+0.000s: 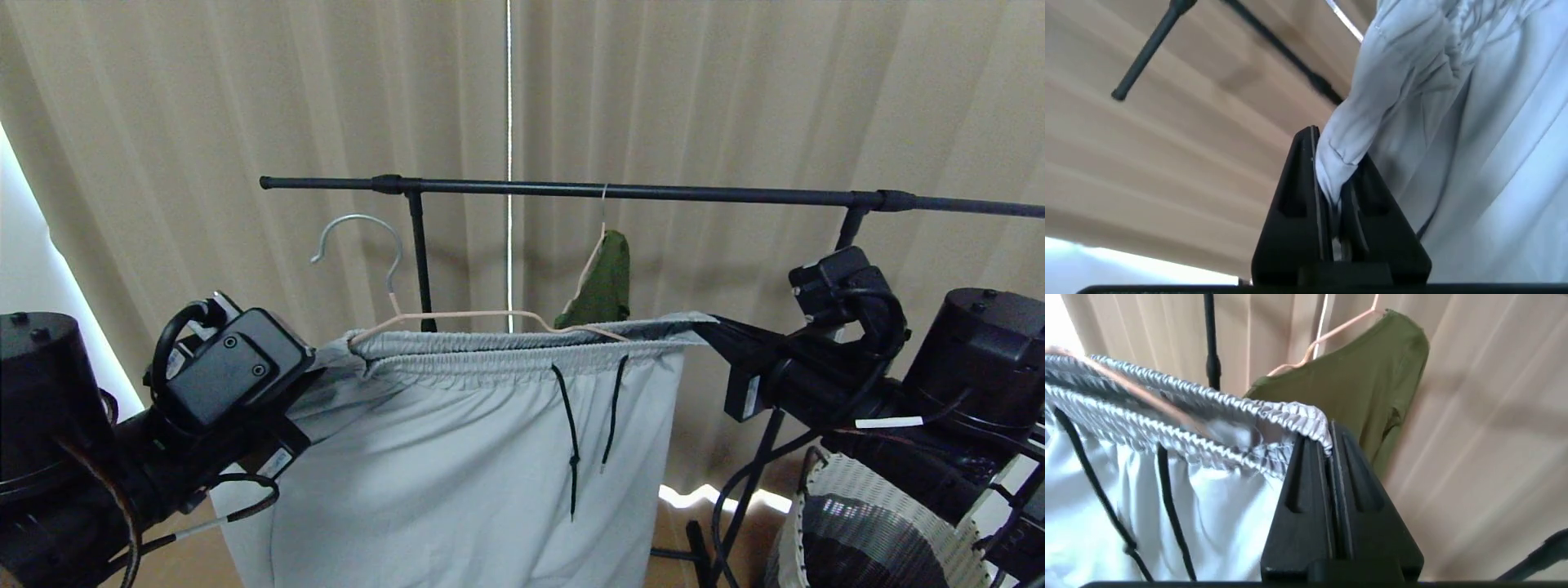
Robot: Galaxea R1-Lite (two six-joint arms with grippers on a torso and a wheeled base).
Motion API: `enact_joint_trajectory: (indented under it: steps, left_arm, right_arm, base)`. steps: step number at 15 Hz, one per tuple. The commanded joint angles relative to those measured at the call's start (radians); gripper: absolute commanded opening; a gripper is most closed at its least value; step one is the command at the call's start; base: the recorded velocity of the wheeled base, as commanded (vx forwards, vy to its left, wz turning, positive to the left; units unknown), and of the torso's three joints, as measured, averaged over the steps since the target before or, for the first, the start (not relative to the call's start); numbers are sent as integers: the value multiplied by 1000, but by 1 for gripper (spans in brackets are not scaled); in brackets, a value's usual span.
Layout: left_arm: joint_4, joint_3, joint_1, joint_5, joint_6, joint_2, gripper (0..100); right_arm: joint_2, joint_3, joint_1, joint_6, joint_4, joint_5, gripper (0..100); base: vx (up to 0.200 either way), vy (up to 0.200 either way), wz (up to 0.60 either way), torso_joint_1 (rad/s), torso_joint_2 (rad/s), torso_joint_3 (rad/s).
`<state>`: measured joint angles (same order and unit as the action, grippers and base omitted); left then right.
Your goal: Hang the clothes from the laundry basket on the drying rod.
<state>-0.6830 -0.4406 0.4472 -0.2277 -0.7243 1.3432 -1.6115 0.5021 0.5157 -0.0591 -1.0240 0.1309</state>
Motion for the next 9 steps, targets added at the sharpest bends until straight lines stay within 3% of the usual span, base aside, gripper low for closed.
enact_joint_trajectory:
  steps: [1,5,7,9]
  left_arm:
    - [0,-1,-9,-2,0,17,0]
    - [0,-6,-1,-2,-3,53,0]
    - [0,-7,-1,-2,-3,80,0]
    - [-13,-38,-1,-2,8,91,0]
  right_arm:
    - [12,-5,33,-10,19,-2,0]
    - [19,44,162,-47,140,-2,0]
    - [18,125,222,-54,234,-2,0]
    - [10,116,253,-54,266,-2,0]
  base:
    - [0,0,0,0,0,0]
    - [0,0,0,0,0,0]
    - [0,0,0,0,0,0]
    - [0,0,0,0,0,0]
